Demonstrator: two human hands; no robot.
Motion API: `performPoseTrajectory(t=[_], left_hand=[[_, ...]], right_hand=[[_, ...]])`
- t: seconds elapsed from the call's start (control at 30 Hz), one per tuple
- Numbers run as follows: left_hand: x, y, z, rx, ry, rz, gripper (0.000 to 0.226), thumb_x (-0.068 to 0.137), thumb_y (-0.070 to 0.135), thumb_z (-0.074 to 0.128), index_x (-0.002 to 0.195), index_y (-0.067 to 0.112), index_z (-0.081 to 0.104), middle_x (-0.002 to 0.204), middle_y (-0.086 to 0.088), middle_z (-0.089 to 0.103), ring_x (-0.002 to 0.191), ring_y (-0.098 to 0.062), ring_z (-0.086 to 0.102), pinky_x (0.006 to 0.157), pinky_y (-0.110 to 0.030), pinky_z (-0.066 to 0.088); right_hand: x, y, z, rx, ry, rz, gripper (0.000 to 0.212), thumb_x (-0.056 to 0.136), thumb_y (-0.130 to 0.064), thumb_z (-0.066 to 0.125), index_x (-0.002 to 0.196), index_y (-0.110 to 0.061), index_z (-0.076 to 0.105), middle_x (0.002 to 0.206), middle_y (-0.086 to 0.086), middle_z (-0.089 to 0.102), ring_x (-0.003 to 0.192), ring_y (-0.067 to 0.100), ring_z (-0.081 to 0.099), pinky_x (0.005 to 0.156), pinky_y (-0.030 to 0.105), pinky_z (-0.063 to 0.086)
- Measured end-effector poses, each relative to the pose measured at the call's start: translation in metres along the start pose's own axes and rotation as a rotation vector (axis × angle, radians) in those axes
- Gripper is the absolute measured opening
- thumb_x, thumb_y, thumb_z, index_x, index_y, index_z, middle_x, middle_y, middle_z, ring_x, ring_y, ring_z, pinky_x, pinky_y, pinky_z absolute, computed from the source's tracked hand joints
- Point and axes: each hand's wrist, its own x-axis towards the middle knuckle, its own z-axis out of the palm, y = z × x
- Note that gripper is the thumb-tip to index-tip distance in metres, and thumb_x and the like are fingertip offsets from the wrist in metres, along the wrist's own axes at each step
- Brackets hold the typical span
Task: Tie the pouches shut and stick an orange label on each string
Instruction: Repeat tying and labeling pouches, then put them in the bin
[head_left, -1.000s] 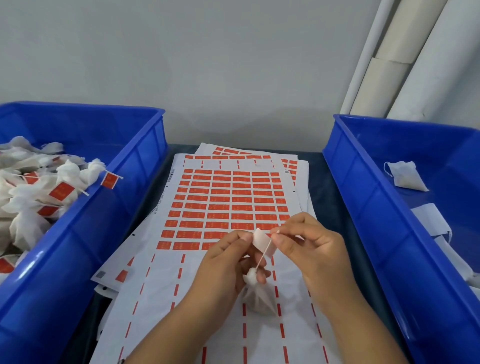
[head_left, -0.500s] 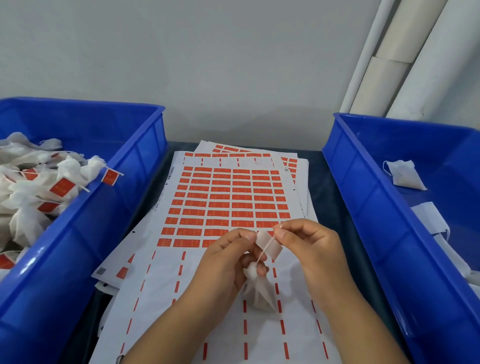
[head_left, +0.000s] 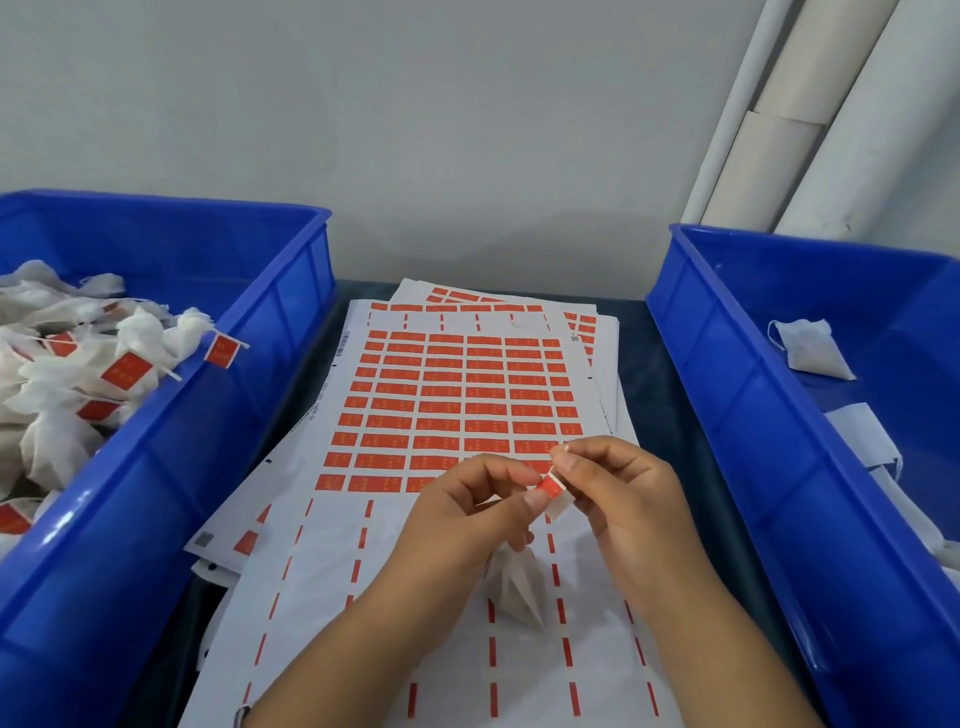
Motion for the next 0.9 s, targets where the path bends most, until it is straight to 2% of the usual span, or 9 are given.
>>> performPoseTrajectory(t=[0.07, 0.13, 0.2, 0.3, 0.37, 0.43, 0.6, 0.77, 0.9], left_hand=[[0.000, 0.001, 0.002, 0.020, 0.014, 0.017, 0.022, 0.051, 0.038, 0.071, 0.072, 0.032, 0.073, 0.071, 0.003, 0.068, 0.057, -0.009, 0.060, 0.057, -0.017, 0.049], [0.000, 0.001, 0.003, 0.047, 0.032, 0.019, 0.023, 0.049, 0.039, 0.072, 0.072, 0.034, 0.072, 0.071, 0.006, 0.068, 0.059, -0.008, 0.062, 0.055, -0.015, 0.048], [0.001, 0.000, 0.003, 0.071, 0.051, 0.024, 0.021, 0.052, 0.037, 0.074, 0.072, 0.036, 0.072, 0.074, 0.008, 0.069, 0.066, -0.008, 0.064, 0.056, -0.014, 0.047], [0.002, -0.004, 0.002, 0.119, 0.067, 0.038, 0.023, 0.052, 0.037, 0.076, 0.074, 0.037, 0.071, 0.078, 0.010, 0.069, 0.078, -0.010, 0.066, 0.061, -0.017, 0.051], [0.003, -0.007, 0.001, 0.151, 0.094, 0.037, 0.017, 0.061, 0.028, 0.080, 0.074, 0.035, 0.071, 0.079, 0.011, 0.069, 0.081, -0.010, 0.066, 0.067, -0.019, 0.053], [0.004, -0.010, 0.000, 0.184, 0.113, 0.043, 0.018, 0.068, 0.019, 0.080, 0.075, 0.031, 0.069, 0.078, 0.011, 0.068, 0.080, -0.008, 0.065, 0.065, -0.014, 0.051], [0.004, -0.010, 0.000, 0.230, 0.104, 0.063, 0.014, 0.072, 0.019, 0.077, 0.075, 0.027, 0.066, 0.071, 0.015, 0.066, 0.073, 0.001, 0.062, 0.059, -0.009, 0.048], [0.004, -0.007, -0.001, 0.159, 0.099, 0.087, 0.008, 0.070, 0.025, 0.073, 0.070, 0.022, 0.066, 0.061, 0.009, 0.065, 0.057, -0.003, 0.060, 0.053, -0.008, 0.045], [0.005, -0.007, -0.003, 0.133, 0.105, 0.074, 0.007, 0.072, 0.021, 0.074, 0.071, 0.020, 0.067, 0.063, 0.008, 0.066, 0.059, -0.005, 0.062, 0.055, -0.010, 0.047]], right_hand=[[0.000, 0.000, 0.001, 0.006, -0.003, 0.011, 0.008, 0.077, -0.031, 0.069, 0.072, -0.036, 0.073, 0.087, -0.015, 0.074, 0.089, 0.011, 0.071, 0.081, 0.032, 0.057], [0.000, 0.000, 0.001, 0.020, -0.002, 0.023, 0.008, 0.069, -0.037, 0.068, 0.073, -0.034, 0.074, 0.088, -0.014, 0.074, 0.088, 0.012, 0.071, 0.082, 0.034, 0.058], [0.000, 0.001, 0.000, 0.026, 0.006, 0.029, 0.019, 0.062, -0.040, 0.066, 0.076, -0.029, 0.073, 0.088, -0.013, 0.074, 0.088, 0.013, 0.071, 0.083, 0.036, 0.058], [0.001, 0.002, 0.000, 0.050, 0.001, 0.036, 0.020, 0.061, -0.039, 0.067, 0.076, -0.027, 0.073, 0.088, -0.011, 0.075, 0.087, 0.014, 0.072, 0.083, 0.035, 0.058], [0.000, 0.003, 0.000, 0.083, -0.010, 0.043, 0.019, 0.060, -0.038, 0.068, 0.075, -0.028, 0.074, 0.090, -0.009, 0.075, 0.089, 0.016, 0.072, 0.084, 0.036, 0.057], [0.000, 0.003, 0.002, 0.100, -0.035, 0.054, 0.021, 0.059, -0.039, 0.069, 0.077, -0.030, 0.076, 0.093, -0.007, 0.074, 0.091, 0.018, 0.071, 0.085, 0.037, 0.057], [0.000, 0.006, 0.003, 0.108, -0.074, 0.072, 0.035, 0.052, -0.045, 0.071, 0.082, -0.027, 0.075, 0.096, -0.005, 0.074, 0.094, 0.021, 0.071, 0.089, 0.042, 0.055], [0.000, 0.005, 0.003, 0.046, -0.216, 0.025, 0.032, 0.059, -0.043, 0.071, 0.091, -0.043, 0.072, 0.099, -0.011, 0.073, 0.101, 0.014, 0.068, 0.094, 0.040, 0.053], [0.002, 0.007, 0.002, 0.013, -0.229, 0.018, 0.026, 0.080, -0.020, 0.071, 0.094, -0.042, 0.070, 0.098, -0.008, 0.072, 0.101, 0.016, 0.068, 0.095, 0.041, 0.052]])
